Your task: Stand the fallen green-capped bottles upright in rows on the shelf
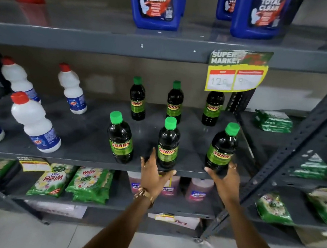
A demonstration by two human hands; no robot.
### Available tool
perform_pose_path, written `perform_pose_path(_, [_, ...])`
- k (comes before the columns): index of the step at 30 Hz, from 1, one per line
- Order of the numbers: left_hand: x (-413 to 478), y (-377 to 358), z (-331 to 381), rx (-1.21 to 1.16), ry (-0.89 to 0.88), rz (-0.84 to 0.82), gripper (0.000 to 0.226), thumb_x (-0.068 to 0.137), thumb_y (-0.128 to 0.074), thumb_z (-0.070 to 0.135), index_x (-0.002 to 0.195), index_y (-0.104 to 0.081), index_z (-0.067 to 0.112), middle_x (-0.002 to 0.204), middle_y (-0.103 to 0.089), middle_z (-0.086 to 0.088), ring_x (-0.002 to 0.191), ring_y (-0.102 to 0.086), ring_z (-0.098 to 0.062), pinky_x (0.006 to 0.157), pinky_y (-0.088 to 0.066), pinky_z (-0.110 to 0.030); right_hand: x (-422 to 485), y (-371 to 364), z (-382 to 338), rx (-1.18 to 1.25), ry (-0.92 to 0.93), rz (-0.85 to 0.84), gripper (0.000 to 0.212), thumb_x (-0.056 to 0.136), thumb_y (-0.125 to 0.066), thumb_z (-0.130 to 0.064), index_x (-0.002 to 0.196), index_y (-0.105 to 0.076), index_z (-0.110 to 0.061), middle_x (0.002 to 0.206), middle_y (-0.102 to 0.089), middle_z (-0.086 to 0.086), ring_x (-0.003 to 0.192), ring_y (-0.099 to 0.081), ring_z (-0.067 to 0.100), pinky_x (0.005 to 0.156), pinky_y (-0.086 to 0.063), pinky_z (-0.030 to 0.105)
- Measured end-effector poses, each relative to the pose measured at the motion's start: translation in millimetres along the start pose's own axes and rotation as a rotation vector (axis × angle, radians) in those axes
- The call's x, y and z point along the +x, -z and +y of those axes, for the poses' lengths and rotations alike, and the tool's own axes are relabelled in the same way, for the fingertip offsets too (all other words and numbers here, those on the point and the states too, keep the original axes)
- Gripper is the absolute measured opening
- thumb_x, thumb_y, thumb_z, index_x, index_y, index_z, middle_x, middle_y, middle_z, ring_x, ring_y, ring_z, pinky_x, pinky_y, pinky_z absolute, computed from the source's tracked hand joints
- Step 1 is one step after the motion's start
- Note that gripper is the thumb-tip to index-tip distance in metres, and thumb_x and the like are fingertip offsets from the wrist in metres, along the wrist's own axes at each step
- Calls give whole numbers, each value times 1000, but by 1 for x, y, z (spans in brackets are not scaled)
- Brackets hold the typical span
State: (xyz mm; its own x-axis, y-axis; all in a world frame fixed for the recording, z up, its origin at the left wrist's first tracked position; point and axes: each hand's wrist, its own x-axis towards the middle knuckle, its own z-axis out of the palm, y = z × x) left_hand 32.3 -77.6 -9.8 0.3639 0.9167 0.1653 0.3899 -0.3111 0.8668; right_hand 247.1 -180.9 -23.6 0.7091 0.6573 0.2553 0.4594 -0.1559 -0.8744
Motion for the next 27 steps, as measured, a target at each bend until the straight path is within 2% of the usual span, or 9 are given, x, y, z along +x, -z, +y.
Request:
perform_pose_path(2, [4,-5,0,34,-4,26,87,66,-70,52,136,-38,11,135,-54,-9,134,-38,-18,119,7,-35,1,-1,6,-29,4,15,61,64,-86,-33,116,-60,-14,112,-66,10,109,-57,30,93,-46,41])
perform_pose_path(5, [6,-9,-2,27,1,77,83,63,-61,62,127,-48,11,125,-62,-8,125,-47,-20,118,6,-31,0,-1,9,-39,-8,13,64,63,-86,-37,116,-59,-12,110,-65,11,105,-58,30,91,-47,43])
perform_pose_path(11, [9,-11,-6,-13,31,135,74,57,-73,50,118,-55,14,121,-64,-7,115,-37,-8,119,-17,-49,2,2,12,-56,6,-48,68,63,-84,-42,118,-57,-12,110,-64,7,104,-59,25,89,-44,34])
perform_pose_path(14, [11,-11,-8,19,91,111,67,62,-82,37,119,-54,14,127,-61,-9,135,-29,-27,119,-18,-47,3,3,12,-108,-13,-88,70,66,-81,-47,119,-55,-10,113,-64,11,106,-59,30,93,-48,45])
perform_pose_path(17, [11,-10,-6,42,88,83,64,62,-83,34,116,-55,13,122,-63,-9,132,-35,-34,118,-21,-48,0,4,10,-124,-3,-94,69,67,-81,-44,119,-53,-8,113,-64,13,107,-58,31,93,-48,48])
perform_pose_path(20, [7,-2,4,47,72,29,81,62,-85,29,129,-44,10,132,-56,-13,132,-36,-36,118,-20,-49,-2,9,-2,-76,-42,-126,76,67,-83,-36,128,-48,-7,122,-59,13,116,-54,31,98,-45,44])
perform_pose_path(22, [-3,5,8,59,11,-17,104,66,-82,33,145,-19,11,152,-30,-12,143,-18,-31,121,-12,-46,-16,12,-10,34,-47,-70,93,67,-84,-32,143,-34,-12,140,-47,9,130,-42,21,106,-36,36])
perform_pose_path(24, [-19,19,10,113,-88,8,106,74,-73,43,148,-1,19,159,-10,-7,147,-3,-23,120,-7,-39,-41,17,-21,92,-60,83,100,70,-78,-46,150,-23,-23,153,-31,1,136,-29,10,109,-28,32])
perform_pose_path(27, [-31,48,20,245,-412,28,94,84,-58,53,148,5,22,160,-4,0,147,5,-15,121,2,-27,-62,41,-53,168,110,302,73,77,-66,-63,140,-40,-38,146,-41,-13,130,-44,8,102,-41,33])
